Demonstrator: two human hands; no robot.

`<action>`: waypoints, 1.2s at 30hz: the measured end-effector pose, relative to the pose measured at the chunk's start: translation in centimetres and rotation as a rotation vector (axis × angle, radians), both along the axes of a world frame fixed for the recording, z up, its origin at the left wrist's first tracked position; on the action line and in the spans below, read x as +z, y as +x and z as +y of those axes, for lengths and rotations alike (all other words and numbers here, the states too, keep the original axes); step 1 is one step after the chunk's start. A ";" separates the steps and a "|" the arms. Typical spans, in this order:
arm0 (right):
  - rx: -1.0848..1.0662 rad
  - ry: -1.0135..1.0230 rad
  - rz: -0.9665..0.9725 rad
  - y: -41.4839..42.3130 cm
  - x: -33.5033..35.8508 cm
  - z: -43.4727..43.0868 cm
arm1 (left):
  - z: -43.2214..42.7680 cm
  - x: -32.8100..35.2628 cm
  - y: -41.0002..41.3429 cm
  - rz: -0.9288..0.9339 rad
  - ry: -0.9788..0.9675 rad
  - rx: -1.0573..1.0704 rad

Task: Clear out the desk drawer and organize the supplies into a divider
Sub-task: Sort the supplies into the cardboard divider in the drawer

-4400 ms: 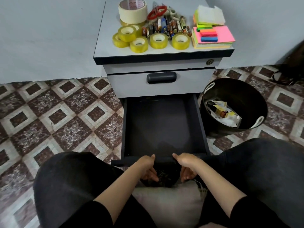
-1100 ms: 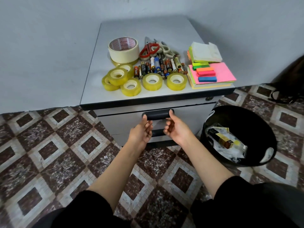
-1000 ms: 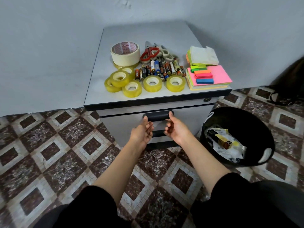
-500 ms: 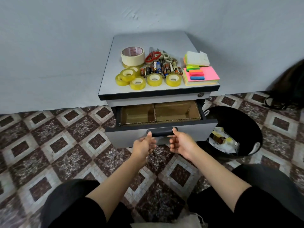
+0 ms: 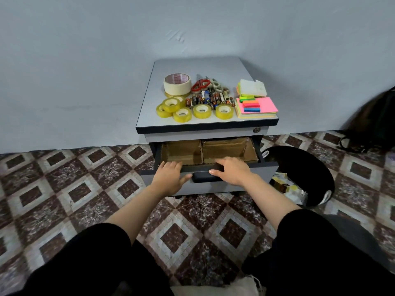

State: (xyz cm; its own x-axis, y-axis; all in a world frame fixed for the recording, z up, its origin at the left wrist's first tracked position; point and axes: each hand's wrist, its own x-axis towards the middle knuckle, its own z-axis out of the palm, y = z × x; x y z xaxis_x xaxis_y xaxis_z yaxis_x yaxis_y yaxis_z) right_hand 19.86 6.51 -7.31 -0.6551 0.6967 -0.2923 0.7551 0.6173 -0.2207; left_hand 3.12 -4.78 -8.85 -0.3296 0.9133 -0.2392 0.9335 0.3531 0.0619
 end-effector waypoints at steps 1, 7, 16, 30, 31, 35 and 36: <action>-0.009 -0.001 0.004 0.1 -0.3 0.2 | 0.0 0.0 0.0 -0.001 0.009 -0.002; -0.028 -0.089 0.071 1.3 0.1 -0.2 | -0.4 1.3 0.4 -0.040 -0.002 0.009; 0.135 -0.431 -0.033 2.6 0.8 -3.1 | -2.7 3.3 3.4 -0.092 -0.377 -0.178; 0.062 -0.659 -0.126 2.3 0.4 -4.2 | -4.4 2.8 4.4 -0.077 -0.469 -0.309; 0.057 -0.666 -0.132 2.3 0.4 -4.2 | -4.4 2.8 4.5 -0.079 -0.473 -0.309; 0.030 -0.693 -0.105 2.3 0.8 -4.2 | -4.1 3.1 4.1 -0.159 -0.537 -0.276; 0.014 -0.702 -0.055 2.2 0.8 -4.3 | -4.0 3.1 3.7 -0.233 -0.559 -0.232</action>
